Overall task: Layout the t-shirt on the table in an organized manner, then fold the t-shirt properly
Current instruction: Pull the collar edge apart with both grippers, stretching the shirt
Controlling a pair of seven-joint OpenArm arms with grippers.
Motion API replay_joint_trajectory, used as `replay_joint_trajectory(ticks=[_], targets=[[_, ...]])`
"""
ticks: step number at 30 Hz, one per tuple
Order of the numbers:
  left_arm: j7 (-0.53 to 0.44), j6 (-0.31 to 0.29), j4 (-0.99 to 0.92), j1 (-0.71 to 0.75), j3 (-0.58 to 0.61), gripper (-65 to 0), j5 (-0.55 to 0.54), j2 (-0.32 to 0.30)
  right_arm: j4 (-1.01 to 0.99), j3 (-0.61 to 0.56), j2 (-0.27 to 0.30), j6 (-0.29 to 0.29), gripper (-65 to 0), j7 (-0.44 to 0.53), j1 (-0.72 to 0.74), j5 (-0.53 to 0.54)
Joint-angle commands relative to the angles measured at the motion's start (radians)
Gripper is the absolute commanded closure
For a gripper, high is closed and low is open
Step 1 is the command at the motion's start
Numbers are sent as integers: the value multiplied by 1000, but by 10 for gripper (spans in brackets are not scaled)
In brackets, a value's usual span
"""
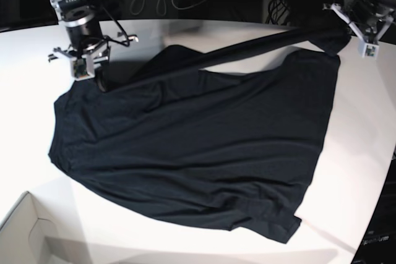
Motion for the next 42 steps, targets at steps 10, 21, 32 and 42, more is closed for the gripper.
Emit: replay_joint_trajectory(ticks=[10,21,32,42], targets=[[145,-5,8,-168,-8,-1,15,-65,-69,-12,4,-7,0,28,111,4],[205,1,-8,-315,1,-1,16,-45,-204,-75,4,-7,0,28,225,4],[203,1,-196,-386,50,-1,16,-30,-319,-81,6,-7,0,28,308,4],[202,1,-226,-423,58,-99,16,-10,-349,-75,9,-7,0,28,352,1]])
